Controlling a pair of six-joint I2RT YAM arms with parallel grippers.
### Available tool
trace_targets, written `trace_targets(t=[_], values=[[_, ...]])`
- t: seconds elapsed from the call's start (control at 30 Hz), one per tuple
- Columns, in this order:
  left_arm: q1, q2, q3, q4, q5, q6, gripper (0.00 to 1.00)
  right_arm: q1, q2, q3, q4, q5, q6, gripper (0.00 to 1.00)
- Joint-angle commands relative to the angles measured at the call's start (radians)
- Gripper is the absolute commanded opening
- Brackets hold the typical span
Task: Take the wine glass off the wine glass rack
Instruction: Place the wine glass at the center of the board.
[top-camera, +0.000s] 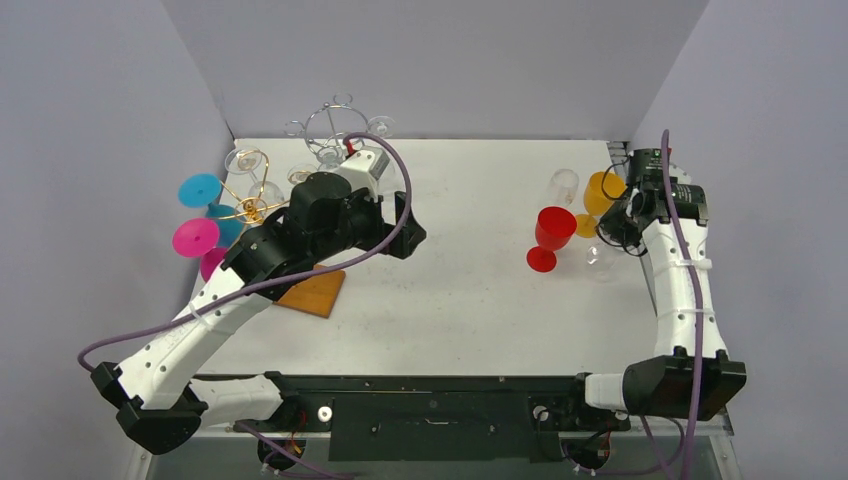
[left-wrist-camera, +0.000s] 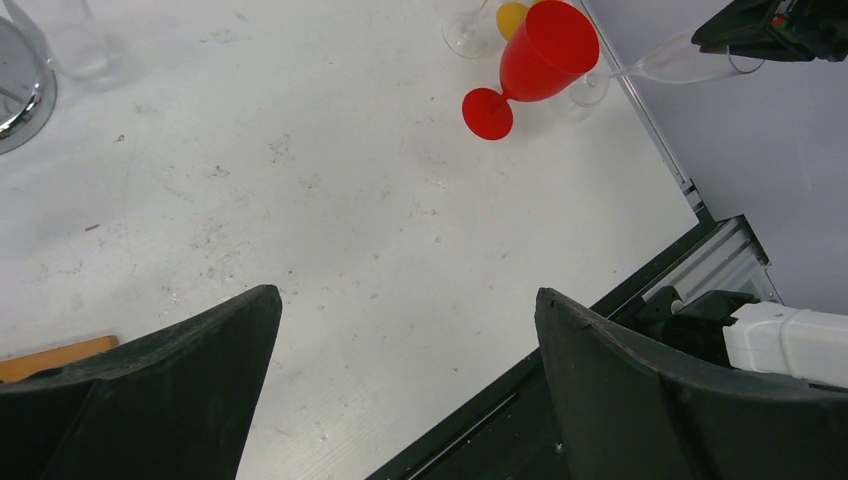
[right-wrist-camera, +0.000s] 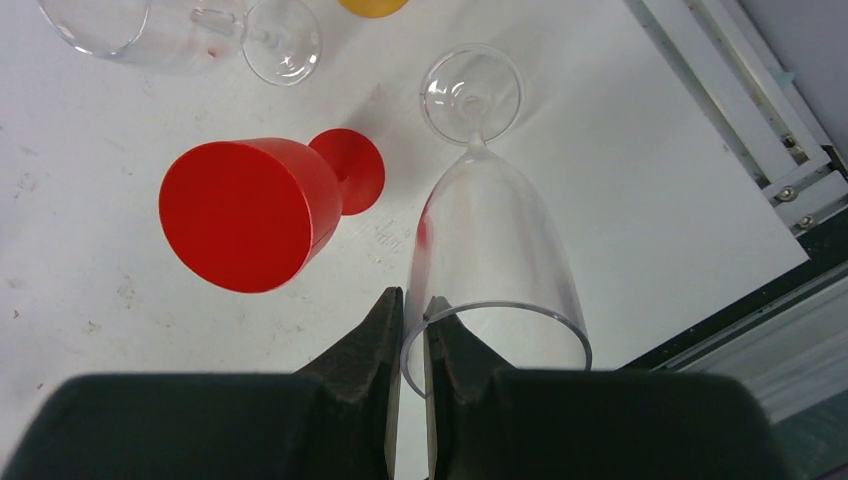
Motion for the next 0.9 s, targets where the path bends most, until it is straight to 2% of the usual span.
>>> trace_targets(t=[0.0,0.3,0.63,0.87], values=[[-0.004,-0.040,-0.004,0.005,-0.040,0.030,0.96,0.009,0.056,0.018,0.060,-0.074,-0.026,0.00],[-0.004,-0.043,-0.003,0.004,-0.046,0.048,0.96,0.018,0.201,0.097,0.069,-0.115,-0.037,0.00],[-0.007,-0.032,0.011,0.006,-0.044,0.057,0.96,0.022,0.285,0.147,0.061,-0.115,-0.047,0.00],[-0.006,-0.024,0.008,0.006,-0.046,0.059,0.96,0.022,0.306,0.168,0.052,-0.105,-0.057,0.22]])
